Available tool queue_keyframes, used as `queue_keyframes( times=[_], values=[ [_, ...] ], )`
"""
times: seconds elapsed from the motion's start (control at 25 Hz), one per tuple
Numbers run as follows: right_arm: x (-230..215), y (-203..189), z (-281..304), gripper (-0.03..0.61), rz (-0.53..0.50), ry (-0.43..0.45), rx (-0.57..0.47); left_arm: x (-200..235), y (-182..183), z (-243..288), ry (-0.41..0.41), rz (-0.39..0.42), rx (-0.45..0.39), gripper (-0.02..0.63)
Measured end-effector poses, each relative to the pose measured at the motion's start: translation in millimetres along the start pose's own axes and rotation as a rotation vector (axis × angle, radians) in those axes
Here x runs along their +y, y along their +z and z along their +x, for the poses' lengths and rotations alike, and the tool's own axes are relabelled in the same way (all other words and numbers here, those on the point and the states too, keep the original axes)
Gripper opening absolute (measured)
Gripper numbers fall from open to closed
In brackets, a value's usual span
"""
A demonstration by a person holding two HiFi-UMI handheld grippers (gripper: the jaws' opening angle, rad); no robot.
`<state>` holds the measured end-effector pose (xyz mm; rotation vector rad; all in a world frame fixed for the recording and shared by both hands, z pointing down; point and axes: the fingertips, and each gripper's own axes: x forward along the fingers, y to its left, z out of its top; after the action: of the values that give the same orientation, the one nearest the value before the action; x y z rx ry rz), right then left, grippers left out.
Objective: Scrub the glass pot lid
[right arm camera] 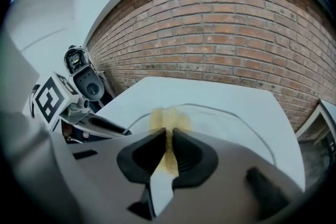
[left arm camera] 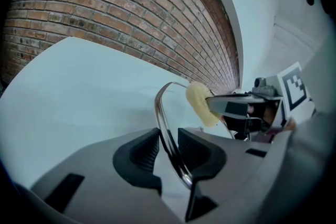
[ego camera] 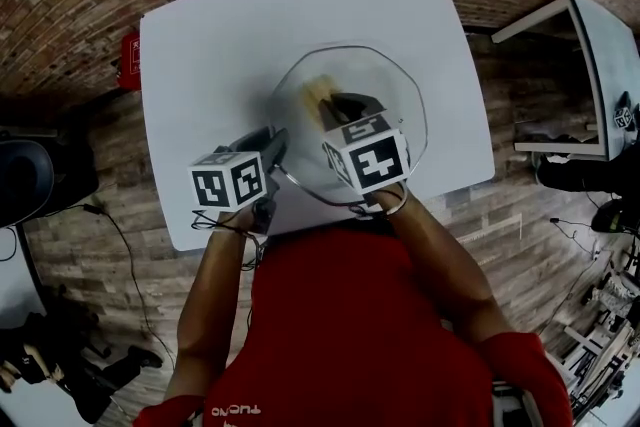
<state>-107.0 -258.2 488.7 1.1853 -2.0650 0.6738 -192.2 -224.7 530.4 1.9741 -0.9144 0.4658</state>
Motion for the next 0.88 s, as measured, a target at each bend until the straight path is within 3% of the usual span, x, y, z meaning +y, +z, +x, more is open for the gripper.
queue_keyframes(
  times=[0.28, 0.88],
  values=[
    [50, -14, 14, 0.052, -0.058, 0.085, 0.051, -2, 3, 1, -0.006, 0.0, -0.004, 0.118],
    [34, -29, 21, 0.052, -0.071, 0.032, 0.083, -1, 3, 0, -0.007, 0.0, 0.002, 0.117]
  ],
)
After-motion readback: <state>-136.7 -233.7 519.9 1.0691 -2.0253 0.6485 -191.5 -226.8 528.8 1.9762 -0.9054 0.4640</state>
